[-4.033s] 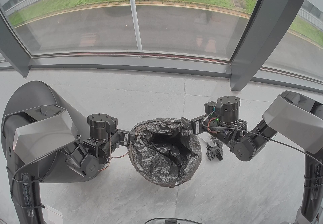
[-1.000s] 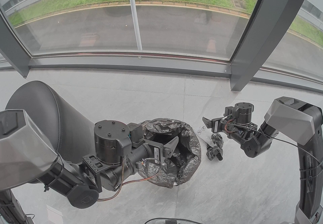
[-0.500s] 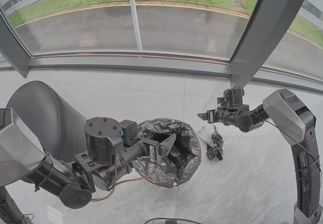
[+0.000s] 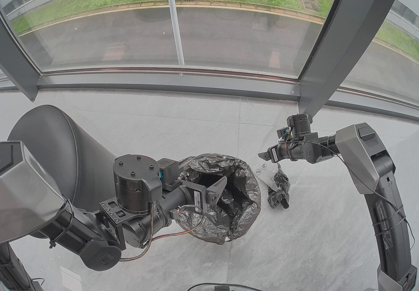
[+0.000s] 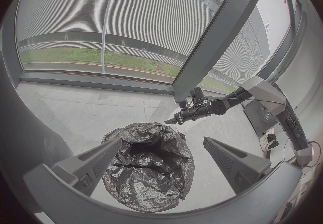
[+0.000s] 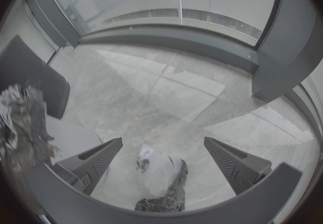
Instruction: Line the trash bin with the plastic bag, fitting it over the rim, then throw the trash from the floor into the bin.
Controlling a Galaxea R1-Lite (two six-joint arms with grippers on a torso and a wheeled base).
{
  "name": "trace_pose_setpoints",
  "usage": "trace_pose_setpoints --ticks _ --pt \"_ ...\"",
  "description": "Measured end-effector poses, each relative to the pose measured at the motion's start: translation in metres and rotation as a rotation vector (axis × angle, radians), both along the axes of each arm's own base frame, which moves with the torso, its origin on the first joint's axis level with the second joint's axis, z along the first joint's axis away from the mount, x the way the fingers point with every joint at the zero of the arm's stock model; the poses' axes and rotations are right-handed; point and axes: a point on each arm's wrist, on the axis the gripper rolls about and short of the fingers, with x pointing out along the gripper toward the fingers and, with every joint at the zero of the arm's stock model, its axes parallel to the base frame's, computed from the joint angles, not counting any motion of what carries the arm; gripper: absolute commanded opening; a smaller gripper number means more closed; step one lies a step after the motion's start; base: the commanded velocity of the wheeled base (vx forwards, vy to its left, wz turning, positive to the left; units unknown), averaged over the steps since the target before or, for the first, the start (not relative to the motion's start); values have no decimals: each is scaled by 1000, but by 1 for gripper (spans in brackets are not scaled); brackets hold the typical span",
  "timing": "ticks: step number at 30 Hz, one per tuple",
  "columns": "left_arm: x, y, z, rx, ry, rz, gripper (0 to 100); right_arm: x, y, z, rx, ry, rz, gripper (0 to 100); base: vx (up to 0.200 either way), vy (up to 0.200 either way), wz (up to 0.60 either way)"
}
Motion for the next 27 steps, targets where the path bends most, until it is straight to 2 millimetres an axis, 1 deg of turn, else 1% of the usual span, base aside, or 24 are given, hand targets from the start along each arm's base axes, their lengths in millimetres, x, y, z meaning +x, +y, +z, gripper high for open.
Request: trace_pose_setpoints --ticks 4,8,11,13,20,27 --pt "1 0 -3 4 5 4 100 0 -1 -12 -48 30 20 100 0 0 0" --pt "2 0 -6 10 12 5 100 2 -5 -16 -59 29 18 100 0 0 0" --pt "3 0 -9 14 17 6 100 4 -4 -19 -67 36 25 100 0 0 0" --pt "3 -1 -10 16 19 6 100 3 -4 -24 -77 64 29 100 0 0 0" --pt "4 -1 -12 20 24 6 100 -3 -6 -60 -106 194 37 100 0 0 0" --pt "4 -1 -15 25 31 7 100 -6 -7 -84 -117 245 37 100 0 0 0"
